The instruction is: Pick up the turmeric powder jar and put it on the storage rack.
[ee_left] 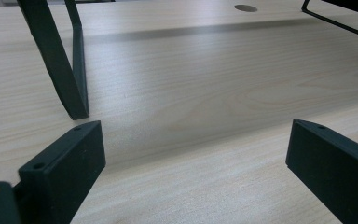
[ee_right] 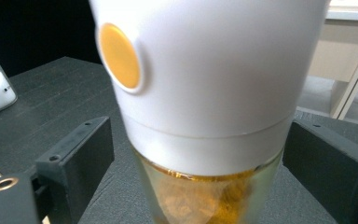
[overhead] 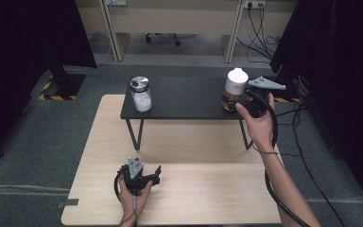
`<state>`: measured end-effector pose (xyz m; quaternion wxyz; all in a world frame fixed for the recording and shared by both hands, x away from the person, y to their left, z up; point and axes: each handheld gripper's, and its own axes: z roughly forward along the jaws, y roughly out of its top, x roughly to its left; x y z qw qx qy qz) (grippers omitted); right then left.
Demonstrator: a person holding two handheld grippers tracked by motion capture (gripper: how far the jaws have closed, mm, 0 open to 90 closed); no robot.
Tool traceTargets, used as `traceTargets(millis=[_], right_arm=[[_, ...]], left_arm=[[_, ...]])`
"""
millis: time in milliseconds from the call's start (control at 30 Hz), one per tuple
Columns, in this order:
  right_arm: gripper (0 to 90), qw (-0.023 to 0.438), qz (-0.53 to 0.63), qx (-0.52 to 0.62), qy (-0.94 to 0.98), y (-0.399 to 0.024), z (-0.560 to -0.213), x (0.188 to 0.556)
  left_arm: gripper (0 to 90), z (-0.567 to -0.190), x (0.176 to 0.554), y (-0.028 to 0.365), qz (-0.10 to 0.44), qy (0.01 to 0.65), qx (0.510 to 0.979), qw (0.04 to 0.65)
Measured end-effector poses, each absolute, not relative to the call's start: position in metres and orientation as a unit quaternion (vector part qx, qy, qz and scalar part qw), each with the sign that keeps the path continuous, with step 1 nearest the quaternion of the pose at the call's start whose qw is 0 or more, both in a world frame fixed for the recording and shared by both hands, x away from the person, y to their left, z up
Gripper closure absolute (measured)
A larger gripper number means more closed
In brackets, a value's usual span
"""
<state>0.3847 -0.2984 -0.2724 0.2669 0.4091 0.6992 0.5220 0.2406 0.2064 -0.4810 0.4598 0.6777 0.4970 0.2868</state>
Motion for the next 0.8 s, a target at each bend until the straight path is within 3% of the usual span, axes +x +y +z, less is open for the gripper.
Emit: traceTargets(millis=[800], right_arm=[[8.8,0.275,0.518,0.399,0.705,-0.306,-0.266,0.36]], left_arm=[[4.0,-0.481,0.241,0.207,0.287,0.497,0.677,0.46]])
